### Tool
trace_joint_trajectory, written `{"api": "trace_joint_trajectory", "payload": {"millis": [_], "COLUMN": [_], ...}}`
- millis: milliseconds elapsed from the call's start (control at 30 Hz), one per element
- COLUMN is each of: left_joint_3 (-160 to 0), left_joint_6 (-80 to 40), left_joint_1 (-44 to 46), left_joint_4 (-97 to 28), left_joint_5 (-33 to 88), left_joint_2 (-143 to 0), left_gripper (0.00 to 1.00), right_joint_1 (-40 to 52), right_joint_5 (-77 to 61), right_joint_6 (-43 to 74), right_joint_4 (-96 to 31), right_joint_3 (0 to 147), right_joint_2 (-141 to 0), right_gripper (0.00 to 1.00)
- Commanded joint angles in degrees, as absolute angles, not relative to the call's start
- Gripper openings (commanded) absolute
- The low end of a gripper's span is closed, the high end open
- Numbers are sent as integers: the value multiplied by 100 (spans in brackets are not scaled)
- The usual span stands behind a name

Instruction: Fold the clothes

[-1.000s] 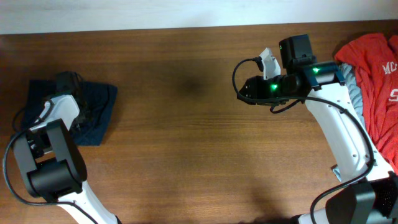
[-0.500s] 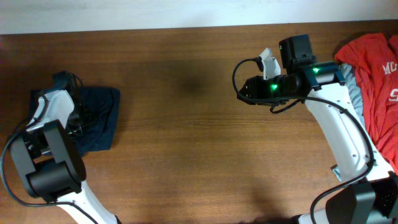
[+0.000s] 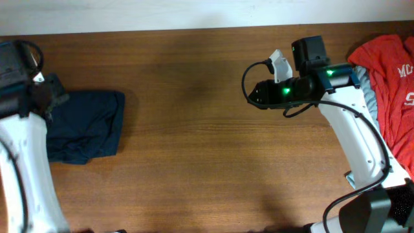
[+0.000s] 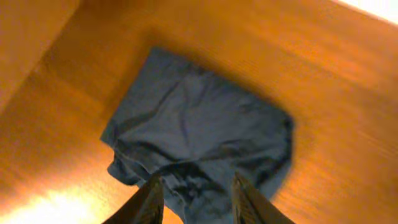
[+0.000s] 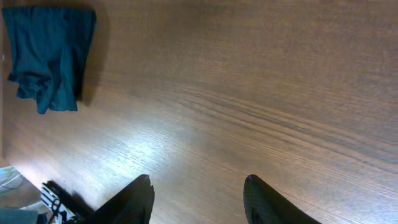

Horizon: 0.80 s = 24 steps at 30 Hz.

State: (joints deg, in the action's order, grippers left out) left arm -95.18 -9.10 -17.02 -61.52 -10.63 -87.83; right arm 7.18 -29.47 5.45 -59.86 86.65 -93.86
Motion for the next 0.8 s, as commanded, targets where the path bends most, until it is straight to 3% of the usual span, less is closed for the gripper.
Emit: {"api": "trace_joint_trajectory", "payload": {"millis": [0,133,233,267,300,333,433,467,500,767], "left_joint_3": [-9690,-9690,-9690,-9688,-9688,-9684,-9684,-9684,-9684,-9684], "left_joint_6": [40,375,377,377,377,377,377,375,375,375], "left_joint_1": [-1498,-1258,-1131,-1133,-1133,-1135,-1135,-1135,-1135,-1135], "left_joint_4": [-6447,-7083,-7588,-7697,-7791,-7872,-7968,-7975,-7981,-7983], "left_joint_5": [-233,137,132,121,102,45,1,3,3,3], "left_joint_2": [-7999,-7216,-6692,-6571,-6477,-6386,-6217,-6187,-6156,-6143], "left_gripper": [36,36,43,51,87,99,99,99,99,99], "right_joint_1": [353,1,-137,-110,-80,-19,141,165,165,150], "right_joint_5": [-2862,-2757,-2733,-2714,-2672,-2502,-1782,-1575,-1444,-1323], "right_joint_6": [342,311,-145,-209,-239,-239,-233,-233,-233,-235], "right_joint_4": [-6060,-6440,-6698,-6705,-6713,-6726,-6759,-6770,-6777,-6949], "right_joint_3": [9155,9706,9996,9996,9996,9996,9996,9996,9996,9996], "right_joint_2": [-9284,-9028,-8541,-8329,-8176,-7957,-7450,-7312,-7205,-6783], "right_gripper": [52,52,57,60,61,64,76,95,99,99]}}
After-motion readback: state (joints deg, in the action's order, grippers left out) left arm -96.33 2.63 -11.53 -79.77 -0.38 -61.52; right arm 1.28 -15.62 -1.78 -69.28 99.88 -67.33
